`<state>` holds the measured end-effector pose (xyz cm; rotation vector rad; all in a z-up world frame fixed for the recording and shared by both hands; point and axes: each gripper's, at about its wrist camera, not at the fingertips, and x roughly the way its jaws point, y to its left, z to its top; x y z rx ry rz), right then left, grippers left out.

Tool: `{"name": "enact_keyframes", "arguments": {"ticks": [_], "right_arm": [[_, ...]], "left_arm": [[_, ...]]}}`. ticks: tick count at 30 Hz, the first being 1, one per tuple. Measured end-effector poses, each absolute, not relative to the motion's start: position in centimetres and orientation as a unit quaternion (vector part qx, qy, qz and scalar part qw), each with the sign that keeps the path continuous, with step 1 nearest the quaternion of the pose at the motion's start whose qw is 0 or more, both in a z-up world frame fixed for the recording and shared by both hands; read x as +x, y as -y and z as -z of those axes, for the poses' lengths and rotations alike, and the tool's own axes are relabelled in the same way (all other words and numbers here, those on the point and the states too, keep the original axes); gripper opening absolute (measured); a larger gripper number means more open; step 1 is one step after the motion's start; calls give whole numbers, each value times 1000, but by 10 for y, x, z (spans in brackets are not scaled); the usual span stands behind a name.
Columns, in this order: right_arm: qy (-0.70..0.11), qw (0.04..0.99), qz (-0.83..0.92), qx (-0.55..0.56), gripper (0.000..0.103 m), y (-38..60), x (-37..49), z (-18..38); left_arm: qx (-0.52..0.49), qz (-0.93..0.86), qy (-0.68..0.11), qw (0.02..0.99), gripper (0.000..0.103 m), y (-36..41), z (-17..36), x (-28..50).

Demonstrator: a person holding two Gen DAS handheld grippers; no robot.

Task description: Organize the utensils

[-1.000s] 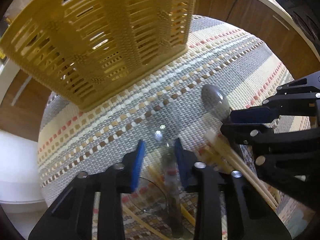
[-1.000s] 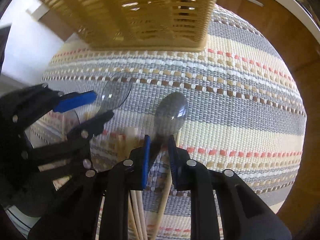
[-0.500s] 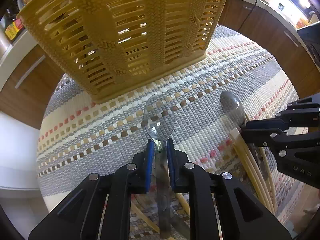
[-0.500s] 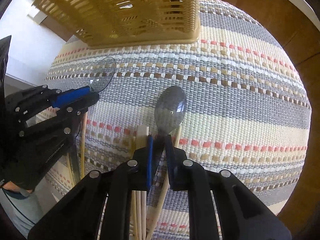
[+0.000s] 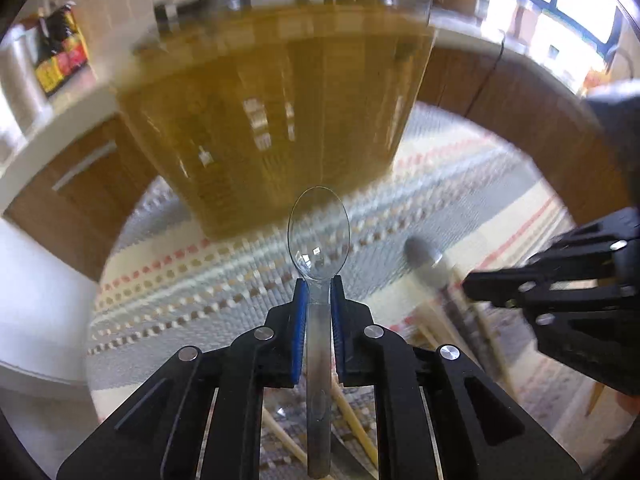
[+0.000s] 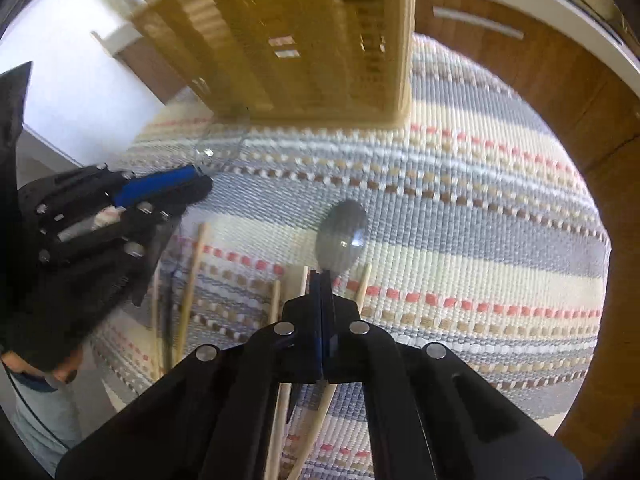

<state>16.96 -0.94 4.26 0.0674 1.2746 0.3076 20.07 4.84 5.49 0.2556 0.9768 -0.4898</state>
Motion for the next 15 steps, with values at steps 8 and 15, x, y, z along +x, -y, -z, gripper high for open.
{"name": "enact_keyframes", "arguments": {"ticks": [8, 15], "right_arm": [[-564, 801, -183, 84, 0, 34, 164, -64], [-567, 792, -211, 90, 1, 46, 147, -64]], "left_arm": [[83, 254, -425, 865, 10, -79, -93, 189], [57, 270, -413, 868, 10, -102, -95, 177]]}}
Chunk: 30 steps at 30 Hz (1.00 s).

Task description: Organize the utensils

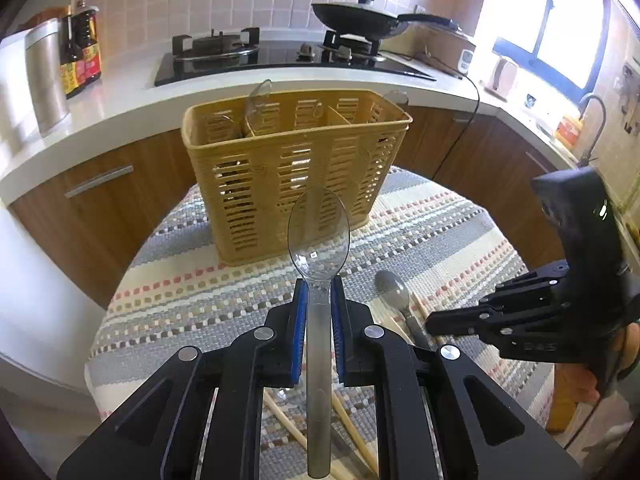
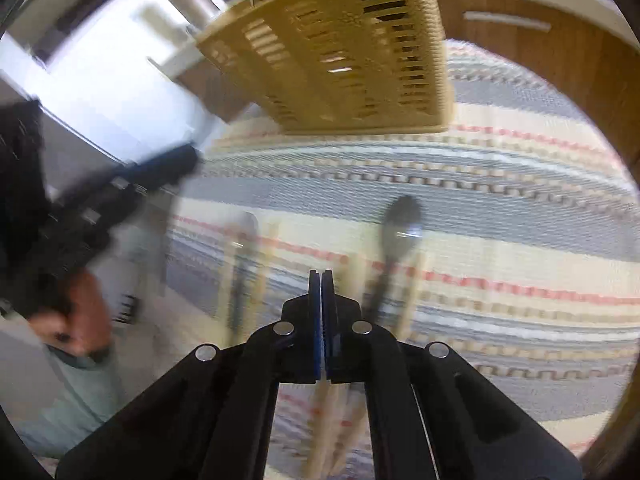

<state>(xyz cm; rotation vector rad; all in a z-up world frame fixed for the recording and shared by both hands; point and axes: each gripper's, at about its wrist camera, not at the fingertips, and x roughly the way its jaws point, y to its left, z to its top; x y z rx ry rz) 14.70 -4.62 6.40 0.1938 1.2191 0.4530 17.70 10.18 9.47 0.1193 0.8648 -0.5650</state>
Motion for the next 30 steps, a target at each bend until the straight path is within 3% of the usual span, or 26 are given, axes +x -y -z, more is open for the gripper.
{"name": "enact_keyframes", "arguments": {"ticks": [7, 9, 11, 13, 15, 17, 23, 26, 29, 30], "right_arm": [[-626, 756, -165, 101, 1, 63, 145, -38], [-575, 779, -191, 160, 1, 76, 134, -61], [-519, 827, -174, 125, 1, 81, 118, -90], [-500, 848, -155, 87, 11, 80, 104, -101], [-531, 830, -154, 76, 46, 78, 100, -92], [-550, 817, -149, 94, 56, 74, 98, -77], [-631, 772, -66, 49, 55, 65, 111, -33], [-647, 758, -63, 46, 49, 62, 115, -23], [-660, 748, -60, 27, 34, 54, 119, -14], [-663, 746, -59, 25, 33, 51, 120, -10]], "left_arm": [[43, 273, -407, 871, 10, -111, -95, 172], [36, 277, -405, 871, 10, -114, -95, 171], [35, 280, -399, 873, 10, -117, -97, 168], [36, 281, -390, 876, 10, -119, -101, 164], [35, 283, -385, 878, 10, -120, -105, 161], [33, 285, -379, 880, 10, -120, -108, 156], [40, 291, -372, 881, 10, -121, -111, 143], [40, 291, -370, 881, 10, -123, -112, 141], [38, 290, -372, 881, 10, -126, -110, 143], [37, 289, -373, 881, 10, -127, -109, 144]]}}
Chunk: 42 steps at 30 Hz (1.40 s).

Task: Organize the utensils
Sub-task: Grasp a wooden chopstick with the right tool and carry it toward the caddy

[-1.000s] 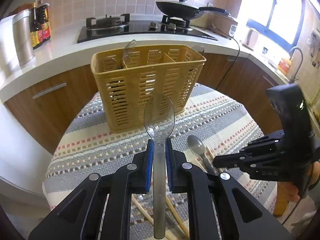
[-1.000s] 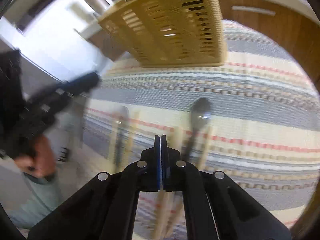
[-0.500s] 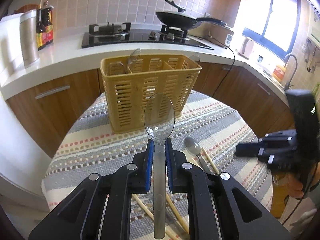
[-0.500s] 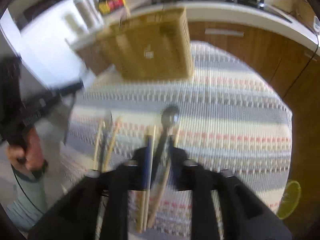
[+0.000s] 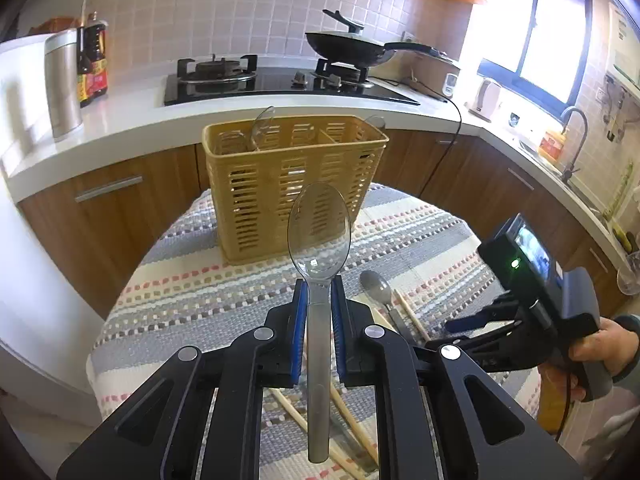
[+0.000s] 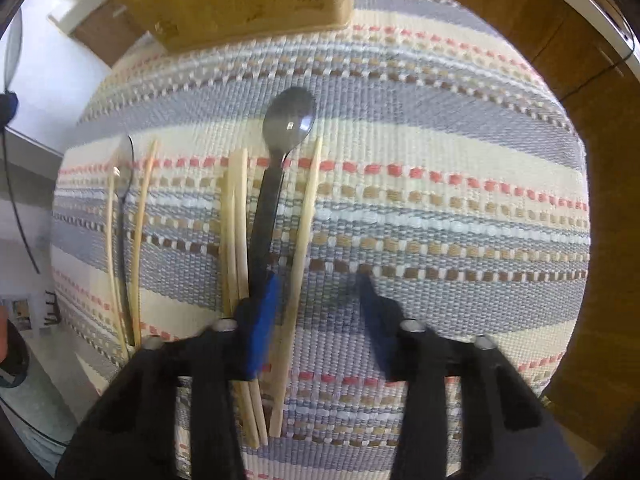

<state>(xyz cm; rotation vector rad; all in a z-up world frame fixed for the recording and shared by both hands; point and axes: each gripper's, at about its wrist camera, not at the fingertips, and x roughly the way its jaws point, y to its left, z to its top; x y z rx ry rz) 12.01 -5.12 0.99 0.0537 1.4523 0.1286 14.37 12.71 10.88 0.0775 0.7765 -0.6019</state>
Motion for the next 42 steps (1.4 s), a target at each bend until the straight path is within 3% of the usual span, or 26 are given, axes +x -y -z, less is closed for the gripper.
{"name": "enact_keyframes", "arguments": {"ticks": [1, 3, 10, 20, 30, 36, 42], "right_arm": [[-660, 750, -53, 11, 31, 48, 120, -11], [-660, 748, -63, -11, 6, 40, 118, -11], [-627, 773, -93, -17, 4, 27, 107, -32], [-462, 873, -155, 12, 3, 49, 112, -163], [-400, 899, -170, 58, 3, 67, 112, -187], [-396, 905, -146, 58, 3, 74, 135, -212], [-462, 875, -123, 81, 3, 92, 189, -201]], "left_arm": [[36, 289, -373, 881, 10, -128, -108, 144], [30, 289, -371, 882, 10, -130, -109, 144], [18, 281, -340, 897, 10, -137, -122, 141], [-23, 265, -241, 933, 10, -154, -191, 153], [-28, 256, -217, 942, 10, -148, -207, 168], [-46, 259, -203, 943, 10, -147, -216, 189], [-79, 266, -169, 946, 10, -150, -222, 213]]}}
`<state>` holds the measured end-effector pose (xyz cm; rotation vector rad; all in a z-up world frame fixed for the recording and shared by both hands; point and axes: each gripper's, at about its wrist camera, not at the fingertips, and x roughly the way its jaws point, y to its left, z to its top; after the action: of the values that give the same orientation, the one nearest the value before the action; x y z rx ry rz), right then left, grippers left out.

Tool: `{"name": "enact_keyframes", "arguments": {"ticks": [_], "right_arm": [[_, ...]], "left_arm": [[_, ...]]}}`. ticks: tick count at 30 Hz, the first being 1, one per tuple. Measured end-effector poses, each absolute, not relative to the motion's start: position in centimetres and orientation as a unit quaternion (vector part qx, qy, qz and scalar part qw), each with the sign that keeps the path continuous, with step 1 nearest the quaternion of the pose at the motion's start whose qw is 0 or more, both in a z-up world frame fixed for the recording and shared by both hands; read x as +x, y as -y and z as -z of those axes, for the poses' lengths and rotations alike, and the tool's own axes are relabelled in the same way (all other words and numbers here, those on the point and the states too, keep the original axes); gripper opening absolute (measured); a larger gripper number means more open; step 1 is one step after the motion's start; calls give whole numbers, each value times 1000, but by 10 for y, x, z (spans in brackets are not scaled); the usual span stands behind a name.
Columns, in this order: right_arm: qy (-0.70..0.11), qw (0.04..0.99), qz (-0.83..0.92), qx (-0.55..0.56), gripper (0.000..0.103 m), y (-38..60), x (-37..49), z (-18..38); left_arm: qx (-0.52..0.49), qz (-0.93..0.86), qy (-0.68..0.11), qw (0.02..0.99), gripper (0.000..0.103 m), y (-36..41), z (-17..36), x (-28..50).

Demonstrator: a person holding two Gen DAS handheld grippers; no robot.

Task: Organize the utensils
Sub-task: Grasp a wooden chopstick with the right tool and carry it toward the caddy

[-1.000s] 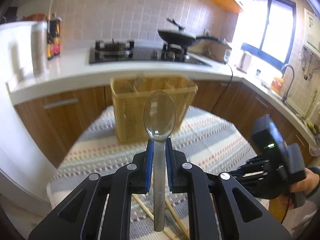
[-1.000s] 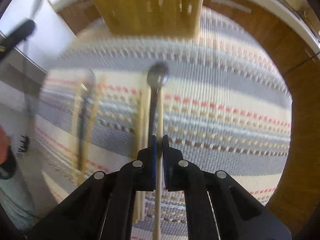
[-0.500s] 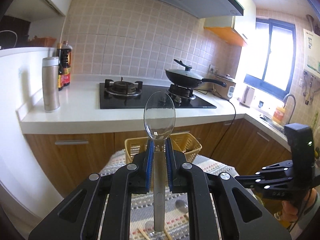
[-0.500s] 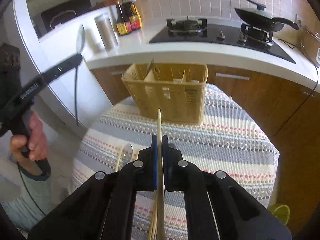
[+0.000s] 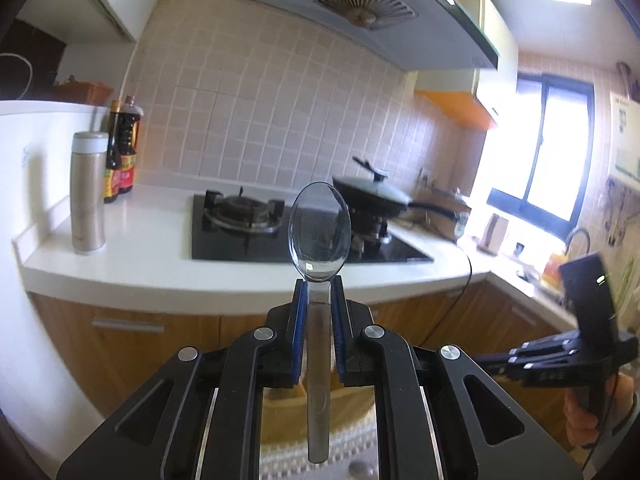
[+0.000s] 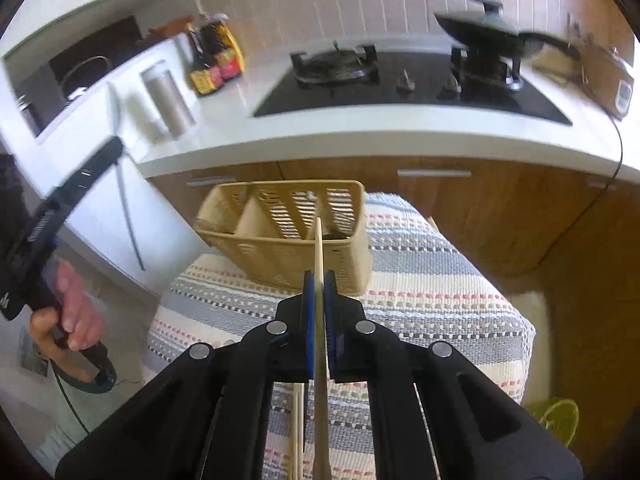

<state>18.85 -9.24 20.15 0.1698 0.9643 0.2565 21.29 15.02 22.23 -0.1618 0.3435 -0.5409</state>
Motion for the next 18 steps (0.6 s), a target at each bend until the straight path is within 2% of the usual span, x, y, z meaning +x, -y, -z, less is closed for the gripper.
{"name": "enact_keyframes", "arguments": {"ticks": [9, 15, 18], "right_arm": [[-522, 842, -119, 62, 3, 85, 232, -206], [-577, 811, -92, 29, 3, 71, 268, -202], [-567, 818, -92, 25, 3, 69, 268, -203]], "left_arm": [[-84, 246, -128, 957, 10, -140, -220, 257], [-66, 227, -119, 964, 10, -125, -190, 277], [-74, 228, -124, 963, 10, -126, -178, 285]]}}
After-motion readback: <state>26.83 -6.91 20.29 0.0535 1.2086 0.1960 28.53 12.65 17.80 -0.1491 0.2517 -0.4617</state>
